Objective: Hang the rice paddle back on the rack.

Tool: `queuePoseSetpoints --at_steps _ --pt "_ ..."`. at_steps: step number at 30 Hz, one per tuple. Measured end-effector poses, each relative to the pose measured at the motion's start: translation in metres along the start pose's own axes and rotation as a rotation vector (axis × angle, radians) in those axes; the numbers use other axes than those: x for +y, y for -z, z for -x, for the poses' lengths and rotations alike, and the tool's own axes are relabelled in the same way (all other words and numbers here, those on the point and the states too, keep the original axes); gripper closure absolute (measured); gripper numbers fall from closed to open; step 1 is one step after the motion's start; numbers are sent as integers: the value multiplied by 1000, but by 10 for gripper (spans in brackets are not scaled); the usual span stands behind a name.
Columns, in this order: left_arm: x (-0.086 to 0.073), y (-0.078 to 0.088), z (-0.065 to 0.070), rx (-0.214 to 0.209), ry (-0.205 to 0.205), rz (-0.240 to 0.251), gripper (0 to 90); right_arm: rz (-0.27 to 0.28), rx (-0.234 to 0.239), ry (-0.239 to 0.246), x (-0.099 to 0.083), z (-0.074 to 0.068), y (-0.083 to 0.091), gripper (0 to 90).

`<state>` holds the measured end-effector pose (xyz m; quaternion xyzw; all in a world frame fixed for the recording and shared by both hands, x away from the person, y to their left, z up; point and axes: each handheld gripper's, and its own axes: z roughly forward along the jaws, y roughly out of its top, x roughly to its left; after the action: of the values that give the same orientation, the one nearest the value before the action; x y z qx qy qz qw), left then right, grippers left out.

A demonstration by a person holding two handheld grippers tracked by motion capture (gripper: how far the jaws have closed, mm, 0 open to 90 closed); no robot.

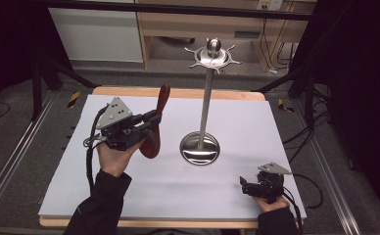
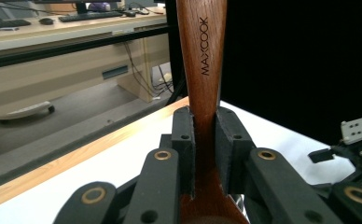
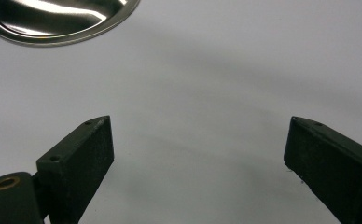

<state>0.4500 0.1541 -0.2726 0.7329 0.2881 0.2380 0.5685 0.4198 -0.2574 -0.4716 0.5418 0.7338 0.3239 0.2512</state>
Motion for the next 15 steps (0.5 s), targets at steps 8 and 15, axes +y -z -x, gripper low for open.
queuePoseSetpoints --at_steps 8,15 --pt "10 0 2 -17 6 18 783 0 2 -6 0 0 0 86" --pt "15 -4 2 -28 29 19 783 0 2 -9 0 0 0 86"
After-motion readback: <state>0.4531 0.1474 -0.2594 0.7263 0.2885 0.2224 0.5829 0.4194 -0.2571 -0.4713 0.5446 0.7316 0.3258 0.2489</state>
